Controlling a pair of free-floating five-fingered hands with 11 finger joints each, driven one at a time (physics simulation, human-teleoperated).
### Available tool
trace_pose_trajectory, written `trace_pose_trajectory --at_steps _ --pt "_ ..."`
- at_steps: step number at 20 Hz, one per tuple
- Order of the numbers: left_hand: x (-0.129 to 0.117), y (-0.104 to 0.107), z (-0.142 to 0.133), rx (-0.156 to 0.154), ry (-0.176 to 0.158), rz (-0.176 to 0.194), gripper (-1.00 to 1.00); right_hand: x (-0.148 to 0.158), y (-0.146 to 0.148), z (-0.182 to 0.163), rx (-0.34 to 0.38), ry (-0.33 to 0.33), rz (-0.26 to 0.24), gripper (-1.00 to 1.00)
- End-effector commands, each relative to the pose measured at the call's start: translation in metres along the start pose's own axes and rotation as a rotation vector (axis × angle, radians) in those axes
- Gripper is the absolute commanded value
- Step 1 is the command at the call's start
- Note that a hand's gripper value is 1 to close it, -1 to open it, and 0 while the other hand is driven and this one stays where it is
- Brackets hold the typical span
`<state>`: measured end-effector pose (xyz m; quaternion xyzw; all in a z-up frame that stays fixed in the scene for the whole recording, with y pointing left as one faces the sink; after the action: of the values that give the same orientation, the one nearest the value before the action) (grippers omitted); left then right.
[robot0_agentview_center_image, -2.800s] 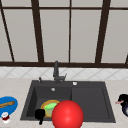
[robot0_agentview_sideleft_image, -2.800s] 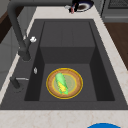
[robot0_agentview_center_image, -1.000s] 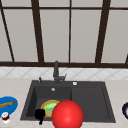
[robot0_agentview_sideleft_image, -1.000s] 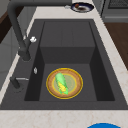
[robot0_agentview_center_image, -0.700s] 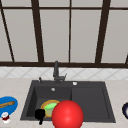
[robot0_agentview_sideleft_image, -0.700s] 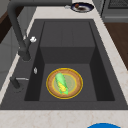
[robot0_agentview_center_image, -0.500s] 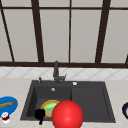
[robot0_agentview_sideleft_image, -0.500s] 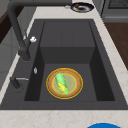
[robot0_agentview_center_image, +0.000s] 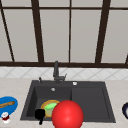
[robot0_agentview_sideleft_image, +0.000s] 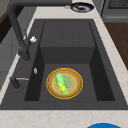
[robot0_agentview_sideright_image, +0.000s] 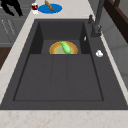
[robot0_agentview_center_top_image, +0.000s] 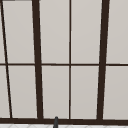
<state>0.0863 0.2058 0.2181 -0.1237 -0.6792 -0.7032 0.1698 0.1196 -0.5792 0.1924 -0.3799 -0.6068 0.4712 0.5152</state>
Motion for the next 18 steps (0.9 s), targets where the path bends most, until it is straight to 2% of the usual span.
trace_pose_trajectory --at_steps 1,6,12,18 --pt "0.000 0.000 0.000 0.000 0.000 0.000 0.00 -0.026 0.025 -0.014 0.009 0.008 -0.015 1.00" --pt "0.000 0.000 0.000 0.000 0.000 0.000 0.00 -0.060 0.050 -0.024 0.010 -0.018 -0.054 1.00" --pt "0.000 0.000 0.000 0.000 0.000 0.000 0.00 -0.096 0.065 -0.032 -0.016 0.004 -0.056 1.00" --pt "0.000 0.000 0.000 0.000 0.000 0.000 0.00 -0.116 0.079 -0.054 0.062 0.057 -0.053 1.00"
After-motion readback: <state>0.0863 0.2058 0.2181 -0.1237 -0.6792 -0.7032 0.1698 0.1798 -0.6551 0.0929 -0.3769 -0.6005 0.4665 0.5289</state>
